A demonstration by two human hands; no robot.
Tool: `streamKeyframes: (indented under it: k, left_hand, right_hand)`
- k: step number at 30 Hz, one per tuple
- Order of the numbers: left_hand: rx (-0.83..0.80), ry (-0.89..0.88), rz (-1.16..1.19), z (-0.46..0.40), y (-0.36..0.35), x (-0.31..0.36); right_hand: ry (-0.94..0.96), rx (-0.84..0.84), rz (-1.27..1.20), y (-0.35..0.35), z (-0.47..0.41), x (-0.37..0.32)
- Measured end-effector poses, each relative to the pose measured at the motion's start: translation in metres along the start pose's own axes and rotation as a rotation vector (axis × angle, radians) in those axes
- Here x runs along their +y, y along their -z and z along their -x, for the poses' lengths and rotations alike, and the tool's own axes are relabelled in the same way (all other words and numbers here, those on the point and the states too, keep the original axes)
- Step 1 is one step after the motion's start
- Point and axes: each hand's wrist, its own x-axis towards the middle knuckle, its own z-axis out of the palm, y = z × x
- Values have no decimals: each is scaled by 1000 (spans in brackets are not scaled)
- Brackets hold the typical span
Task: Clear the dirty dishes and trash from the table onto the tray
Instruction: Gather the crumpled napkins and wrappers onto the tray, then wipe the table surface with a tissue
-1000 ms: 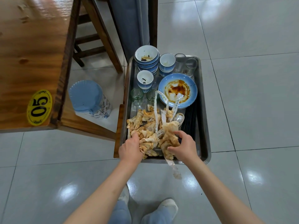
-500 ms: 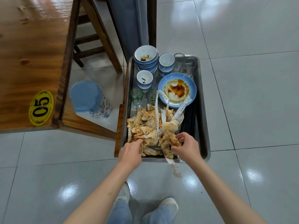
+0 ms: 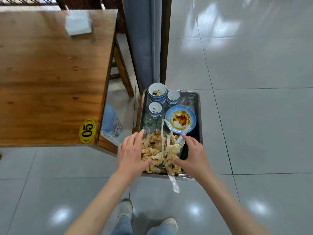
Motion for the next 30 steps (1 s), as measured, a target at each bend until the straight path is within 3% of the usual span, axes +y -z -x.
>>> streamKeyframes:
  k: [11, 20, 30]
  left_hand:
    - [251, 162, 102, 68, 169, -3]
    - [282, 249, 118, 113, 269, -92]
    - [303, 198, 98, 105, 353, -228]
  right_hand:
    - [281, -21, 104, 62, 63, -114]
    - [367, 4, 60, 57, 87, -229]
    - [331, 105, -8, -22, 74, -368]
